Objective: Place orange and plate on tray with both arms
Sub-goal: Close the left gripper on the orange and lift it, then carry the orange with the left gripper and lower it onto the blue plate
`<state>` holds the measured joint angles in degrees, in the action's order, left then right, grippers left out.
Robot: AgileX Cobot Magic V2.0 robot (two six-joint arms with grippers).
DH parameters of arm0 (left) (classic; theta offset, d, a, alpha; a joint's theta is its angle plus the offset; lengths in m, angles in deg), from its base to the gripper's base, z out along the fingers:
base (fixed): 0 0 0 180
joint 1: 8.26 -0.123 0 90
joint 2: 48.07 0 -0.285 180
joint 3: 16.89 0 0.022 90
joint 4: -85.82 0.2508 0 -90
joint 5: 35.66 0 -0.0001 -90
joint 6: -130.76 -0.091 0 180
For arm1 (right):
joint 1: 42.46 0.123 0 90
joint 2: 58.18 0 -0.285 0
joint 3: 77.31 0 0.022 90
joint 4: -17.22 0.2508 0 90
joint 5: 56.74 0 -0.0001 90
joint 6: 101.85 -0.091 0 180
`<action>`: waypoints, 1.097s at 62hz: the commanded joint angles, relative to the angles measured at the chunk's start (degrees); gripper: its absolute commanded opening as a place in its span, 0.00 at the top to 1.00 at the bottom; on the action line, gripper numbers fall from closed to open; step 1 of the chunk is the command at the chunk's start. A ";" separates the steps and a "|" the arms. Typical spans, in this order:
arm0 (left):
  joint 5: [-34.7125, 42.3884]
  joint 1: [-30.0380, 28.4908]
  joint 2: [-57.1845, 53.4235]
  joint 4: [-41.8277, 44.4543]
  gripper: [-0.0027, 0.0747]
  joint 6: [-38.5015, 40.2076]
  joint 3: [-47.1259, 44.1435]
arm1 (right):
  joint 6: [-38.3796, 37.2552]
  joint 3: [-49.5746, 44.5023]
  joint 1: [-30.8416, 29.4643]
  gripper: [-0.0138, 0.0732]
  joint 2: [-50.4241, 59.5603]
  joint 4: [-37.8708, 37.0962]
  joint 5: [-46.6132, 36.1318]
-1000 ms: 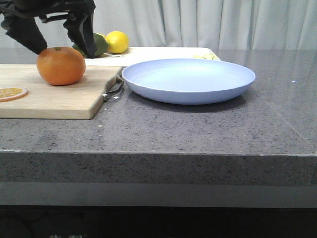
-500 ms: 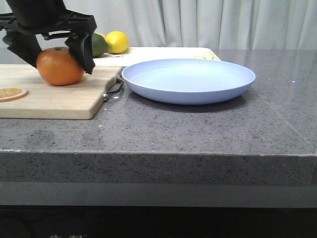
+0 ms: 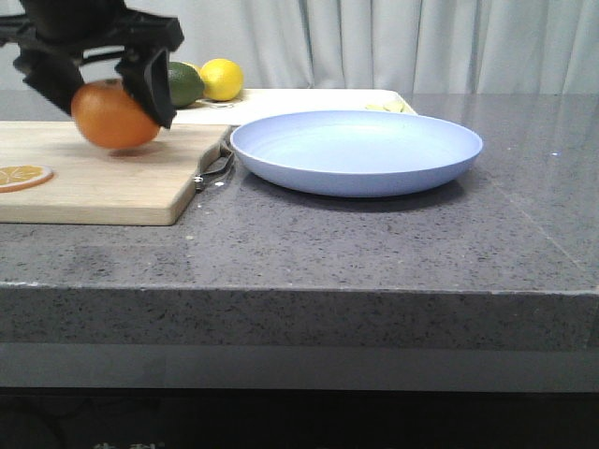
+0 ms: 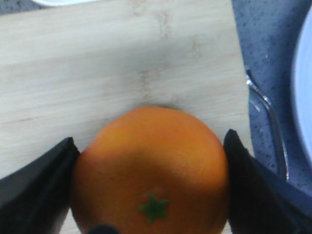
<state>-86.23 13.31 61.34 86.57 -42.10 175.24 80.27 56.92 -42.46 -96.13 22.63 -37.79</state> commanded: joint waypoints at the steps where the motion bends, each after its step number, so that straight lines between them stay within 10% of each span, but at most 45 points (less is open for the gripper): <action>1: 0.72 1.46 -3.01 -0.75 0.65 0.65 5.37 | 0.47 1.99 0.04 0.15 -0.45 0.10 -4.57; 56: 19.14 20.67 9.78 -0.75 0.64 0.65 11.44 | 0.47 1.99 0.04 0.15 -0.45 0.10 -3.43; 68: 19.76 20.67 9.78 -0.75 0.31 0.65 11.44 | 0.47 1.99 0.04 0.15 -0.45 0.10 -3.29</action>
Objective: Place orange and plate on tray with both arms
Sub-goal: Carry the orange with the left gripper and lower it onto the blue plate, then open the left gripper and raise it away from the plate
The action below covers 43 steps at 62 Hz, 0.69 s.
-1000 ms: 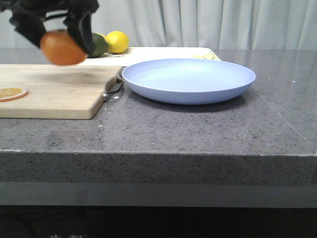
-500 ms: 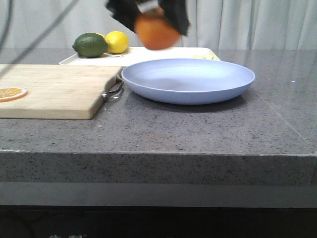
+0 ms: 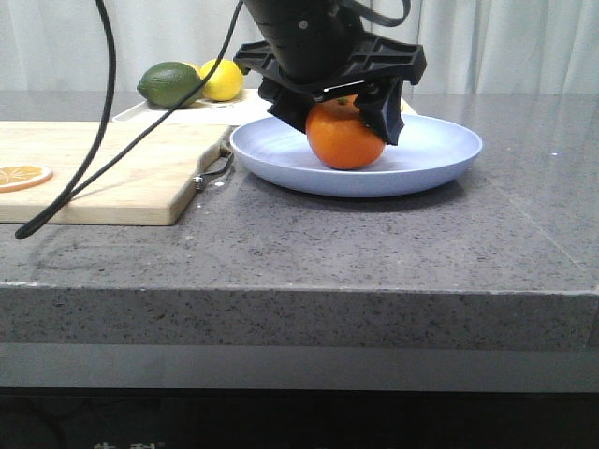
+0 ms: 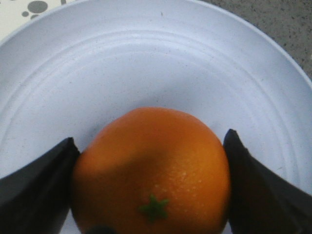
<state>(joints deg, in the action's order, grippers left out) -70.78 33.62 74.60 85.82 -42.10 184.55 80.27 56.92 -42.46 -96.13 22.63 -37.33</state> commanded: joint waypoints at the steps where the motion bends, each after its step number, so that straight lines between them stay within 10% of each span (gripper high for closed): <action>1: 4.31 0.36 -3.48 0.00 0.28 0.65 2.13 | 0.47 1.99 0.04 0.15 -0.45 0.10 -3.75; 10: 4.05 0.36 -3.60 0.00 0.10 0.65 2.55 | 0.47 1.99 0.04 0.15 -0.45 0.10 -3.75; 28: -6.84 0.36 -3.60 3.46 0.12 0.65 11.32 | 0.47 1.99 0.04 0.15 -0.45 0.10 -3.75; 43: -14.37 0.36 -3.60 5.88 0.44 0.05 15.84 | 0.47 1.99 0.04 0.15 -0.45 0.10 -3.75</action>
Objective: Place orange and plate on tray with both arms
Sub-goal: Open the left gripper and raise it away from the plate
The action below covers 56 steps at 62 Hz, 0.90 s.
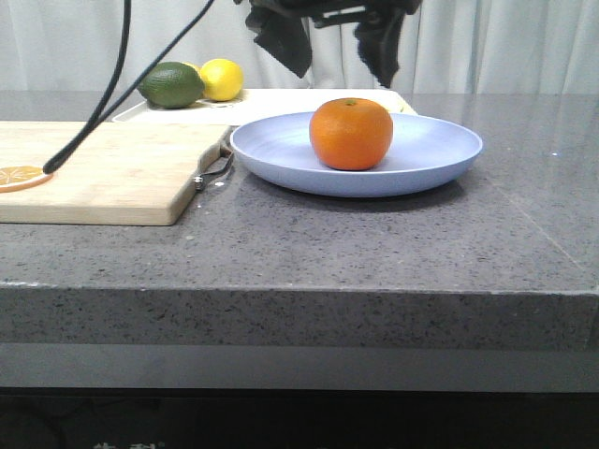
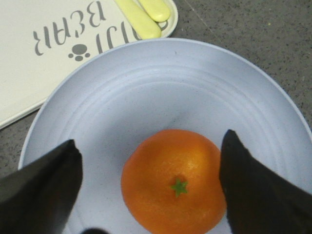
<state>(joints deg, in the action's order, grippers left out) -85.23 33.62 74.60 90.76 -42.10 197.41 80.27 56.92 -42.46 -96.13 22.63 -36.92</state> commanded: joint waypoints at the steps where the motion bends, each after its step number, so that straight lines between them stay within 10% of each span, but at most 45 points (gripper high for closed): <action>1: -0.17 0.36 -3.60 0.94 0.47 0.05 3.13 | 0.47 1.99 0.04 0.15 -0.45 0.10 -4.16; 17: -3.01 0.36 -3.79 1.03 0.99 0.05 3.56 | 0.47 1.99 0.04 0.15 -0.45 0.10 -4.16; 56: -11.53 -12.64 -17.69 2.18 0.99 0.20 -5.19 | 0.47 1.99 0.04 0.15 -0.45 0.10 -4.22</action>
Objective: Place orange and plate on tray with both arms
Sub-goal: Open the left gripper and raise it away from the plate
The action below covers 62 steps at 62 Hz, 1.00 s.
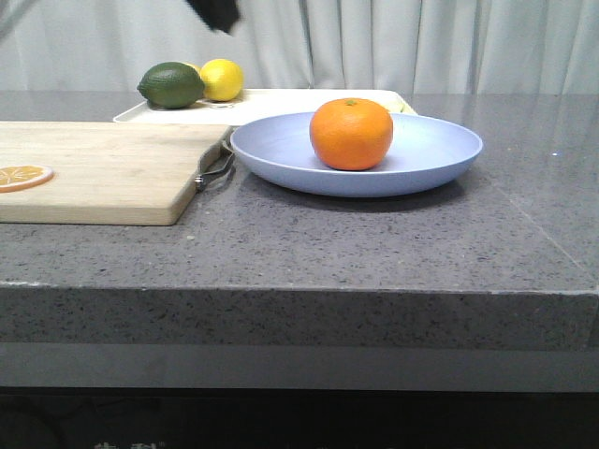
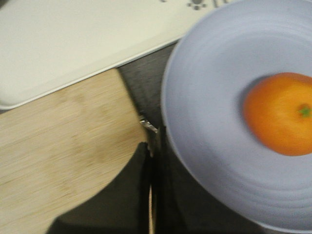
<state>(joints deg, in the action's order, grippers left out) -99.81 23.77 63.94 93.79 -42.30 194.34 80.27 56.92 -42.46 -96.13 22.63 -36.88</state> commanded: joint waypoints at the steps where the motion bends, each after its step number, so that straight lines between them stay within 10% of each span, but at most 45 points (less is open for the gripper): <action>1: 3.77 -3.70 -8.26 -1.09 0.99 0.50 -3.85 | 0.47 1.99 0.04 0.15 -0.45 0.10 -4.26; 27: 22.81 -18.40 -36.93 -3.10 0.99 3.37 -43.16 | 0.47 1.99 0.04 0.15 -0.45 0.10 -4.92; 62: 33.81 -19.65 -80.00 -3.15 0.99 3.37 -73.75 | 0.47 1.99 0.04 0.15 -0.84 0.10 -5.80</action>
<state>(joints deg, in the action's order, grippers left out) -71.37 4.26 -10.85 90.88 -39.47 122.21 80.27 56.92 -42.46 -96.24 22.63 -37.86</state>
